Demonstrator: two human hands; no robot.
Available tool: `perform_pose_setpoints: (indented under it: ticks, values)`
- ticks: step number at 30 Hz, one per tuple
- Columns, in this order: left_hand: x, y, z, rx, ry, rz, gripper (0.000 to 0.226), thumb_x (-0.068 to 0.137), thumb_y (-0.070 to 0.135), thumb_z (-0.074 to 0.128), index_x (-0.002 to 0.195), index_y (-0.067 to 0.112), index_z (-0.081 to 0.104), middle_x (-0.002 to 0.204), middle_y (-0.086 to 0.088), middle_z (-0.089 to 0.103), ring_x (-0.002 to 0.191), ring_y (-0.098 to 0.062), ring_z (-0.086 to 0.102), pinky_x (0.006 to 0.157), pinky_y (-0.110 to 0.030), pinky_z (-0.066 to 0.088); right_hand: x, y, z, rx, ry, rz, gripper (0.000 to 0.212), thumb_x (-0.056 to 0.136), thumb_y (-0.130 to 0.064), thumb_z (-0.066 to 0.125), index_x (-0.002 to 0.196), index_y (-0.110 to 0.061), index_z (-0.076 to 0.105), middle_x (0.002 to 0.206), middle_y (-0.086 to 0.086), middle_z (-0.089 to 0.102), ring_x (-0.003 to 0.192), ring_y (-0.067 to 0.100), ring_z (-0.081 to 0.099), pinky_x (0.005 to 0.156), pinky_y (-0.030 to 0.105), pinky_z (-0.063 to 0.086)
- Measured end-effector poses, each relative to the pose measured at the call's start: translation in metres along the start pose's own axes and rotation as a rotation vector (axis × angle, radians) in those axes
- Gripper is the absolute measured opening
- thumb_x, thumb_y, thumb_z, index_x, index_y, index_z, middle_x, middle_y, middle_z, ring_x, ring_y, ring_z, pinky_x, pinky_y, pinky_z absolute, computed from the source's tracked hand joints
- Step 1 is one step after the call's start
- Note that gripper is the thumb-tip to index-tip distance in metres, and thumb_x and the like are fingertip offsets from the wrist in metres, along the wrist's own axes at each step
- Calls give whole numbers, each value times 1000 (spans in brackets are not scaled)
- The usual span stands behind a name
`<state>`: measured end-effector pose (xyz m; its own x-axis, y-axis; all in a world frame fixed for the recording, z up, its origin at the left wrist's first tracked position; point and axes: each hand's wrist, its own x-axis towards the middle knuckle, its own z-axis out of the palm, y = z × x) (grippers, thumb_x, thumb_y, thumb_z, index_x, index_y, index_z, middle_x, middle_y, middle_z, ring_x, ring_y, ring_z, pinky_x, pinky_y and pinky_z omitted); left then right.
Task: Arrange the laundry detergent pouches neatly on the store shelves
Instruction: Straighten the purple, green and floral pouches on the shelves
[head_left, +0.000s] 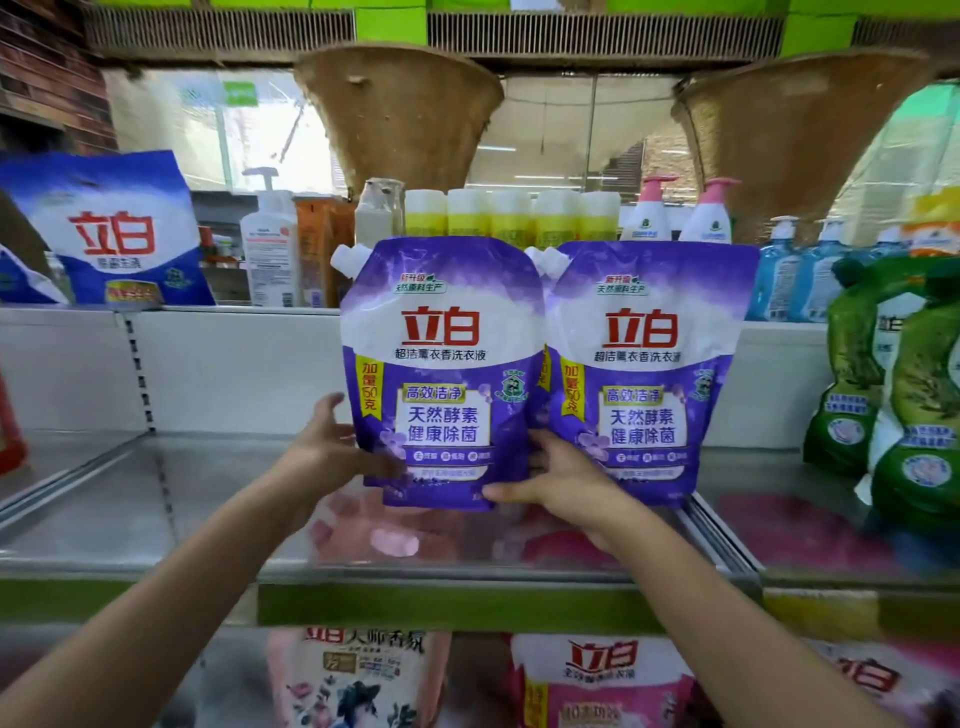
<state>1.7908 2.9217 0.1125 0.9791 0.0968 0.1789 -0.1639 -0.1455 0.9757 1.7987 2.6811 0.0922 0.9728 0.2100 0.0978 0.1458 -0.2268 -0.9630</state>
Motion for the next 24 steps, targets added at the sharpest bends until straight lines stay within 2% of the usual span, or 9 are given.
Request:
perform_pose_setpoints:
  ticks: [2, 4, 7, 9, 11, 13, 15, 19, 24]
  values:
    - [-14, 3, 19, -59, 278, 113, 79, 70, 0, 80, 133, 23, 39, 124, -1, 50, 104, -18, 55, 72, -31, 53, -15, -1, -13, -3, 28, -35, 60, 73, -11, 82, 127, -13, 55, 116, 9, 67, 103, 19, 65, 79, 32, 59]
    - [-27, 1, 44, -56, 341, 233, 62, 66, 13, 79, 117, 29, 48, 124, -3, 54, 108, -20, 58, 87, -43, 54, -30, -3, -30, -12, 149, -142, 31, 81, -10, 76, 110, -11, 66, 103, 11, 70, 91, 20, 68, 77, 22, 55]
    - [-42, 9, 95, -104, 156, 284, 37, 80, 10, 75, 111, 20, 57, 113, -6, 62, 99, -16, 63, 89, -35, 54, -44, 3, -63, 66, 530, -355, 7, 84, -17, 74, 84, -22, 69, 80, 4, 72, 77, 25, 69, 76, 41, 57]
    - [-43, 16, 129, -108, 20, 288, 22, 87, 12, 68, 108, 14, 61, 106, -3, 67, 96, -13, 64, 87, -22, 52, -45, 8, -91, 110, 801, -394, 13, 84, -24, 74, 86, -25, 61, 83, -1, 67, 76, 18, 63, 76, 41, 53]
    - [-35, 17, 155, -87, -76, 240, 36, 86, 30, 70, 117, 14, 59, 114, -1, 67, 106, -12, 63, 95, -24, 49, -43, 9, -117, 131, 899, -355, 27, 83, -26, 74, 100, -21, 53, 101, 6, 61, 86, 18, 58, 81, 39, 51]
    - [-24, 17, 173, -59, -131, 170, 60, 78, 49, 72, 126, 21, 52, 121, 5, 66, 112, -9, 61, 101, -32, 45, -37, 11, -139, 178, 747, -245, 40, 86, -25, 70, 118, -12, 49, 118, 12, 55, 98, 20, 56, 76, 23, 52]
    - [-18, 19, 186, -34, -153, 113, 55, 77, 45, 75, 123, 24, 52, 113, 9, 68, 100, -3, 64, 91, -26, 46, -30, 15, -149, 252, 487, -150, 38, 90, -20, 64, 122, -5, 52, 120, 16, 61, 91, 17, 62, 64, 14, 52]
    - [-6, 24, 197, -179, -142, 82, 37, 82, 26, 73, 112, 13, 56, 89, -3, 69, 62, -2, 66, 60, -16, 50, -13, 24, -158, 262, 276, -149, 47, 82, -31, 68, 118, -3, 58, 112, 17, 71, 90, 22, 71, 74, 32, 57]
    - [-1, 22, 201, -200, -85, 73, 30, 93, 39, 55, 115, 19, 60, 105, -2, 71, 86, -9, 67, 65, -14, 53, -5, 25, -153, 313, 238, -87, 49, 73, -63, 58, 98, -25, 73, 103, 3, 76, 100, 23, 71, 95, 43, 52]
